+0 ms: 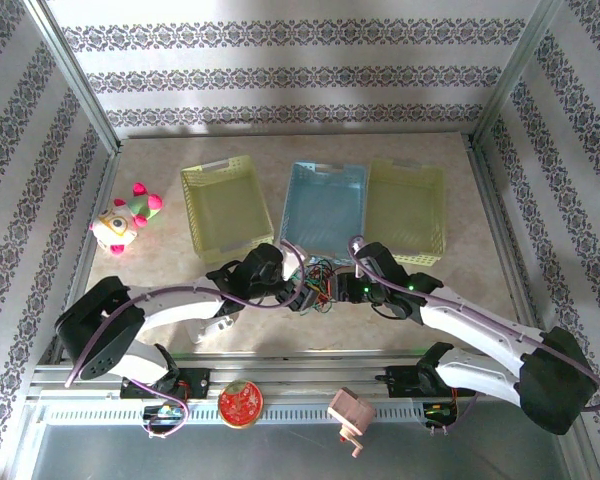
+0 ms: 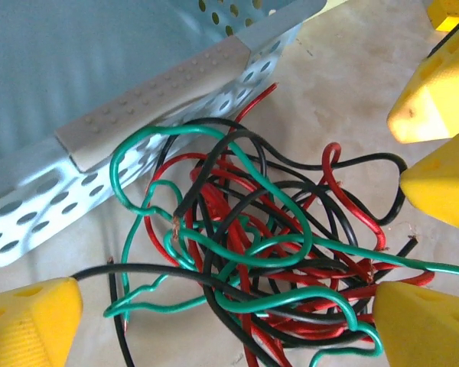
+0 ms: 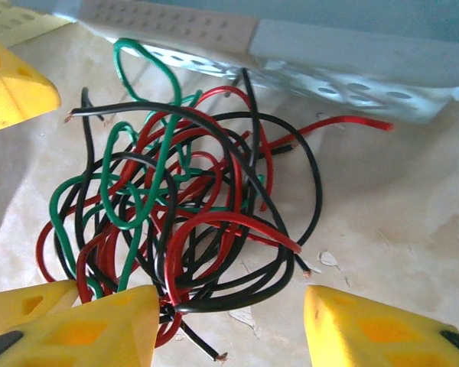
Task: Untangle the cables
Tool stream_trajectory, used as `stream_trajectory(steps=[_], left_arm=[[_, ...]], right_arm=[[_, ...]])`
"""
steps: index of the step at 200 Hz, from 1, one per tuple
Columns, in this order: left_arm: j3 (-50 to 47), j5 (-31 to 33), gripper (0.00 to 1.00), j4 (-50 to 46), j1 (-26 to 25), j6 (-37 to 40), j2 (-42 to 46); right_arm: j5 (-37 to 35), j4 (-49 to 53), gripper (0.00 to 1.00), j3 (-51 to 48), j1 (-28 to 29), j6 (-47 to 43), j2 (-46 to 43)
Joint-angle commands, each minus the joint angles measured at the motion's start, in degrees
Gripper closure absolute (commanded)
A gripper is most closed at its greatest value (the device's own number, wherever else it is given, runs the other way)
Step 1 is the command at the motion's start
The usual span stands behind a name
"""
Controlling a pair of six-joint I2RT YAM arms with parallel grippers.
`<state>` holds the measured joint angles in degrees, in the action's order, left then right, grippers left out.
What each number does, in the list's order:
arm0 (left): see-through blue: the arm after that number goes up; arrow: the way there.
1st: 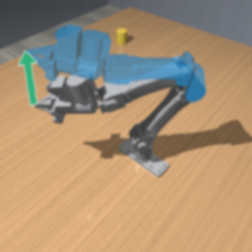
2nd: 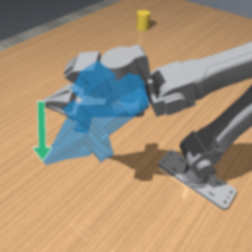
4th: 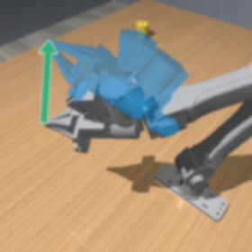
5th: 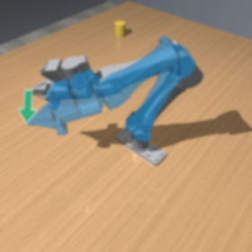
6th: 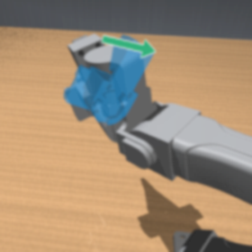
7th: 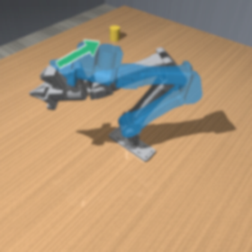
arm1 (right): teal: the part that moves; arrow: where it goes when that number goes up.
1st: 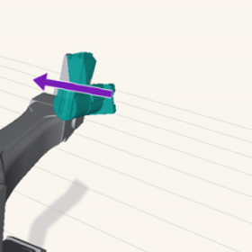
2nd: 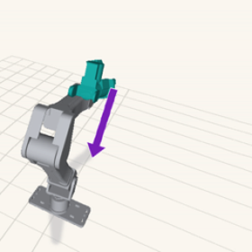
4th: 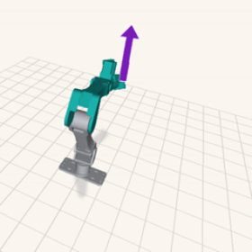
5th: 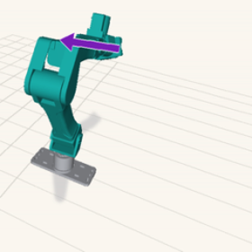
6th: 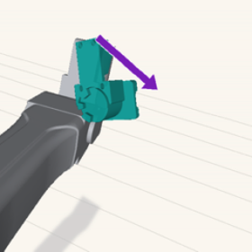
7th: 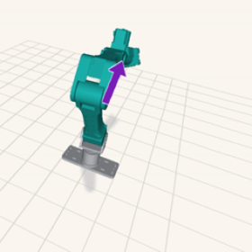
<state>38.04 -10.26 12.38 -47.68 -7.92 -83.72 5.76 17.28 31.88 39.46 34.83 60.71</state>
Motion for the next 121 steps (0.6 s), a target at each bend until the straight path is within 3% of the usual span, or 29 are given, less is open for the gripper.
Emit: stream_trajectory(steps=[1,42,91,121], left_arm=[[1.8,-0.9,0.04,4.3,-1.2,0.6,-1.7],[1.8,0.4,0.08,8.1,-1.9,-1.2,-5.5],[1.9,2.1,0.27,8.6,-2.8,-1.5,-8.0],[1.9,2.7,0.41,8.4,-2.7,-1.1,-9.0]], right_arm=[[1.7,0.5,0.48,-0.4,-1.7,1.2,0.5],[3.1,-2.1,0.51,-0.8,-2.4,0.9,2.7],[5.3,-2.5,0.58,-1.1,-2.5,1.1,4.0],[5.2,-2.4,0.68,-1.4,-2.7,1.4,3.4]])
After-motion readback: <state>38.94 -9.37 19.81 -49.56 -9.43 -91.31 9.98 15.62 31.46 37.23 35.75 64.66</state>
